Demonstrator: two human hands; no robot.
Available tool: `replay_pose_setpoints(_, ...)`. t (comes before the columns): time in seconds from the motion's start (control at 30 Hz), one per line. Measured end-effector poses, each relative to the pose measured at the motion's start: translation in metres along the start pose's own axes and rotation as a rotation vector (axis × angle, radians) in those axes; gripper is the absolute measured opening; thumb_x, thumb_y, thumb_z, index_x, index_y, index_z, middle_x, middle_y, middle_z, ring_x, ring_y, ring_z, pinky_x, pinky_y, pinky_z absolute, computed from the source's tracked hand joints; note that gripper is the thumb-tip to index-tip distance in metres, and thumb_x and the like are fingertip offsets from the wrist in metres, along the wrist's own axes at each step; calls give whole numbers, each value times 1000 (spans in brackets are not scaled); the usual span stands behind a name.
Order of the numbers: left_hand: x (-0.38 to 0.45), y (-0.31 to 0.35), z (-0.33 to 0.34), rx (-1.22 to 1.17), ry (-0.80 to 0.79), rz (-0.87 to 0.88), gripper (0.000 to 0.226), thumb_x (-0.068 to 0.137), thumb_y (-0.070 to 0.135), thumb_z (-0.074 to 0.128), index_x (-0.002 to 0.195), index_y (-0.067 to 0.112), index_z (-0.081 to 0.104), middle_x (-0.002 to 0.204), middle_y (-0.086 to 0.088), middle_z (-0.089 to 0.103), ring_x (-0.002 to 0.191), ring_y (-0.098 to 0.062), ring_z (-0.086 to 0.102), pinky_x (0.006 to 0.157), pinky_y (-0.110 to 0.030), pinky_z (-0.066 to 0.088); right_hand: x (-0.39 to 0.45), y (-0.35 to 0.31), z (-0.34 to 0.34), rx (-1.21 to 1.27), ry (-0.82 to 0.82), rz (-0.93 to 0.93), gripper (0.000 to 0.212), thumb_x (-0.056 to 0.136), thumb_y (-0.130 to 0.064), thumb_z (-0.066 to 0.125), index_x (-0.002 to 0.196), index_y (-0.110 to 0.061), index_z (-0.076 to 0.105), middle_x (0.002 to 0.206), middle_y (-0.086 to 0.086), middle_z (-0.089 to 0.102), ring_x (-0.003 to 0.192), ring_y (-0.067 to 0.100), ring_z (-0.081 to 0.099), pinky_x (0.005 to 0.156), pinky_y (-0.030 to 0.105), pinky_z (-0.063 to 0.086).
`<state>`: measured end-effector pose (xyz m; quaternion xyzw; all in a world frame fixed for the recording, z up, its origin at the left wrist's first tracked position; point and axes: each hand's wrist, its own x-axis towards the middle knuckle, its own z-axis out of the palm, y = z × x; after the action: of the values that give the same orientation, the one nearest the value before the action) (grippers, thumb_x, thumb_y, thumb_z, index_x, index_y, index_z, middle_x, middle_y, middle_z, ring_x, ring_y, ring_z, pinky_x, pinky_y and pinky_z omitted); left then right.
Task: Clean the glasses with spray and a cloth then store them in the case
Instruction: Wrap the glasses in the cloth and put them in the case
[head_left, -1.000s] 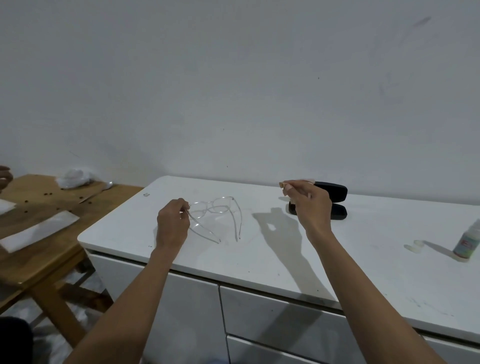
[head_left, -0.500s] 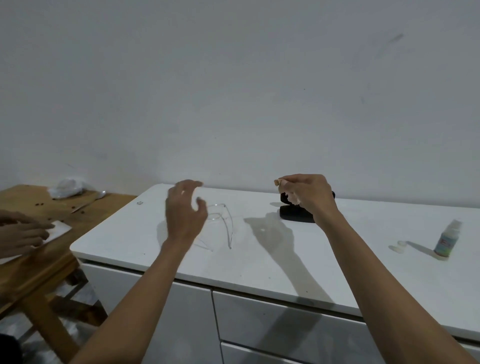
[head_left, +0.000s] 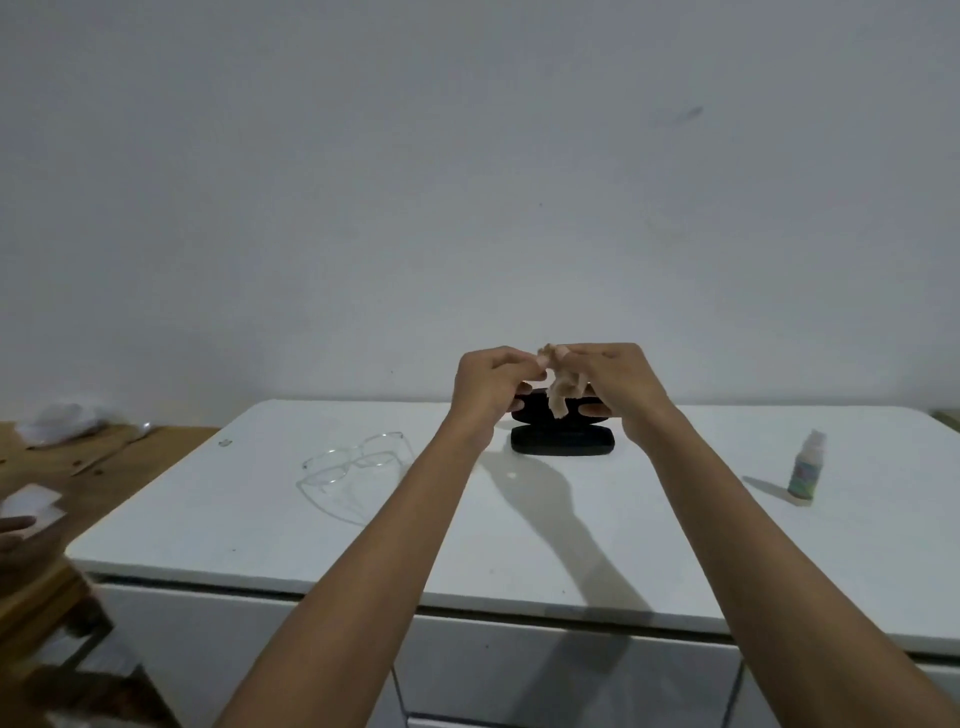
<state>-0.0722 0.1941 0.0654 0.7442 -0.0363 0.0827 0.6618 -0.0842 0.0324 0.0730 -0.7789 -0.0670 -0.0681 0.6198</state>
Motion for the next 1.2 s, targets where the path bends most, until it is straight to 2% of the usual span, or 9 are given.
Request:
replay_pose_setpoints(0.1,2,6,8,-64,-8,-24,7,88,17,76,85,11,73,93,-10,81,78,-17,71,75,-31,58,-1,2,-12,-64,-20,-45,26,100,-41,63,98,-24,83,76,20,77,89,18,77,76,33,54)
replay_pose_setpoints(0.3,3,16,19,-101,11,-7,8,86,9,72,79,11,68,81,-7,77,71,-17,73,66,-28,57,3,-1,-29,-275,21,-121,26,94,-50,73,101,-27,83,69,0,78,59,8,74,53,26,55)
replay_pose_setpoints(0.47,6,18,20,-169,31,-28,6,89,9,71,86,7,67,77,-6,76,67,-19,74,71,-33,61,5,-3,-38,-483,25,-108,40,94,-48,70,131,-35,69,96,3,79,49,11,73,37,13,40)
replay_pose_setpoints(0.6,7,23,16,-194,39,-4,4,90,8,68,88,7,65,84,-11,76,70,-22,74,74,-35,63,3,-3,-42,-543,29,-83,45,96,-54,64,137,-37,63,83,-2,79,48,12,73,46,21,42)
replay_pose_setpoints(0.73,9,29,12,-130,2,35,9,89,8,65,81,11,63,85,-8,76,75,-21,74,66,-30,60,4,-3,-42,-600,1,-10,32,102,-55,54,119,-35,73,73,0,79,48,13,73,47,21,41)
replay_pose_setpoints(0.83,10,34,9,-60,-44,67,13,89,8,63,77,12,61,86,-8,76,75,-21,74,70,-35,57,10,1,-41,-576,27,-4,34,103,-53,54,106,-28,78,80,0,80,54,16,76,50,24,45)
replay_pose_setpoints(0.93,11,38,5,33,-104,121,14,90,9,57,77,11,57,83,-5,77,78,-21,74,84,-41,59,15,7,-43,-355,89,-11,32,104,-42,59,114,-19,78,97,1,80,75,16,74,54,23,50)
replay_pose_setpoints(1.1,12,47,-2,87,-229,138,8,88,7,52,81,6,56,83,-11,69,78,-23,70,90,-49,59,20,12,-49,-50,-115,70,27,104,-30,60,126,-22,74,119,-1,78,118,19,68,91,37,58)
replay_pose_setpoints(1.2,13,48,-1,77,-256,139,7,84,6,51,79,5,56,77,-10,66,75,-24,68,91,-51,58,18,15,-51,-86,-301,122,28,102,-18,60,124,-26,76,116,1,79,115,17,72,88,37,58)
